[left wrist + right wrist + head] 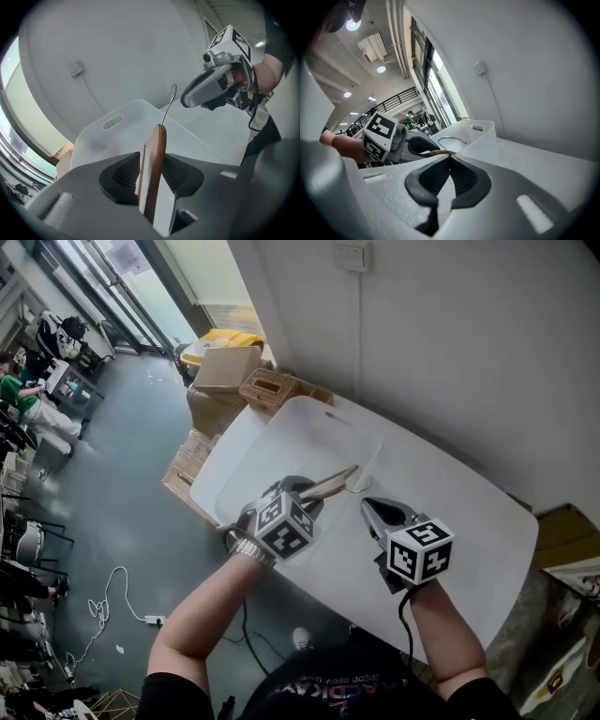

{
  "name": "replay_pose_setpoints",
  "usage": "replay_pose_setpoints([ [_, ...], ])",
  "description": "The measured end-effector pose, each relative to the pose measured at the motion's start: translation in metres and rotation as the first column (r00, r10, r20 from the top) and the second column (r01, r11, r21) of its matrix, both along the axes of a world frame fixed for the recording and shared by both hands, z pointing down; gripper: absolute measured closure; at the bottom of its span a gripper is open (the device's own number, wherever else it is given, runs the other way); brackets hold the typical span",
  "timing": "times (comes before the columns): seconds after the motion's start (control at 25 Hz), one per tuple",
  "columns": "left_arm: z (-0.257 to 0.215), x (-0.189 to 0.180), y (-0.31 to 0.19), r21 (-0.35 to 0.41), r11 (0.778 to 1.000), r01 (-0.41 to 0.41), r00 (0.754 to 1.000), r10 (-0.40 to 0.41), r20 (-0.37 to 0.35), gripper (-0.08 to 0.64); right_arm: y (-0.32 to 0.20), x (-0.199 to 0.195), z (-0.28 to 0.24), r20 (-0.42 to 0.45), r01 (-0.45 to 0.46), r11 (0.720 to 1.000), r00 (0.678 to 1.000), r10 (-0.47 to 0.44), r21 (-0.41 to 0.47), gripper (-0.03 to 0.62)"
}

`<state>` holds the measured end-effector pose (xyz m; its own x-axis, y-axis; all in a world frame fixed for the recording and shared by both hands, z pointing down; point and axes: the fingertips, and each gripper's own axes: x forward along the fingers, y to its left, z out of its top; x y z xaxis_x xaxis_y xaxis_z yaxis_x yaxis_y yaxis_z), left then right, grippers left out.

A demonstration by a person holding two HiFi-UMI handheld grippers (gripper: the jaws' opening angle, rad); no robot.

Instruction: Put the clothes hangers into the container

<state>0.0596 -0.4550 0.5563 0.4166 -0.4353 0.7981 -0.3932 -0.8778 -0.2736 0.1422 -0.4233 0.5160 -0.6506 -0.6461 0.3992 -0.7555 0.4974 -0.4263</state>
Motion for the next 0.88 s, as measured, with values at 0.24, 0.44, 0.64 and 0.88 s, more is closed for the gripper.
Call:
replay_pose_setpoints([
  [0.24,0.005,-0.001,0.015,-0.002,0.999,-0.034,0.999,0.034,0.03,0.403,0.01,0.0,0.0,-0.002,-0.008,1.0,1.0,0.008,-0.003,0.589],
  [0.44,0.005,-0.003,0.021,0.006,0.999,-0.039,0.999,0.039,0.022,0.402,0.017,0.0,0.002,-0.006,-0.017,1.0,1.0,0.017,-0.008,0.589],
  [0.64,-0.003,-0.01,0.028,0.037,0.999,-0.028,1.0,0.028,0.004,0.402,0.029,-0.001,0.002,-0.01,-0.024,1.0,1.0,0.024,-0.011,0.589],
  [0.88,-0.017,-0.021,0.039,0.084,0.996,-0.023,1.0,0.025,-0.018,0.397,0.045,-0.01,-0.004,-0.017,-0.031,0.999,0.999,0.031,-0.007,0.589],
])
